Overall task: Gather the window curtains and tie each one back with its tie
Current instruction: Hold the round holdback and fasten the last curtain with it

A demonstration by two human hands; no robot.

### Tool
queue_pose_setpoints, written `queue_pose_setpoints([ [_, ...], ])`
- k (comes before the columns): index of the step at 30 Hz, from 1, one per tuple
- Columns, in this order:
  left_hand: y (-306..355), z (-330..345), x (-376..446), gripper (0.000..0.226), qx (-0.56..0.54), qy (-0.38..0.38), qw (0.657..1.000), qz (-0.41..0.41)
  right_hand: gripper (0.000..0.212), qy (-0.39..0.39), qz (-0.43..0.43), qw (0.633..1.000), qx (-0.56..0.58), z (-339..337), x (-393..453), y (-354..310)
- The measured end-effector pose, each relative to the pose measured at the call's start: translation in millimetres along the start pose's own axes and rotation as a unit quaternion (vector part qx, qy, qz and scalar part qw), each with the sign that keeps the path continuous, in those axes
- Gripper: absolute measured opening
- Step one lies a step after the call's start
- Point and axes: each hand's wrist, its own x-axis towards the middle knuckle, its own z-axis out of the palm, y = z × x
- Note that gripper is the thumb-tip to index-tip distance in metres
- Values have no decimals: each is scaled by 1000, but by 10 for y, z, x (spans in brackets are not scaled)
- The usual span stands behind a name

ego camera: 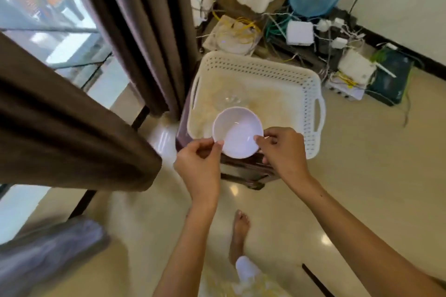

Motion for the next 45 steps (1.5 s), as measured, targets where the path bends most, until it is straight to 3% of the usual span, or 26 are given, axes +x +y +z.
queue_pose_setpoints([
  [6,138,917,229,5,61,-78,994,44,24,64,74,995,24,-307,471,497],
  [14,-34,1471,455,5,136,-82,987,27,24,41,131,991,-5,-201,923,789],
  [23,-191,1559,512,7,142,-61,988,-7,24,17,139,990,-29,-37,1115,856],
  [34,-244,1648,541,13,23,-11,992,-122,21,44,141,988,-35,11,1285,787],
  [39,-228,1572,488,7,8,-12,991,-131,30,31,145,987,-55,-43,1244,776],
  [45,-29,1234,227,6,-26,-17,993,-118,21,101,103,983,-112,-250,988,602],
])
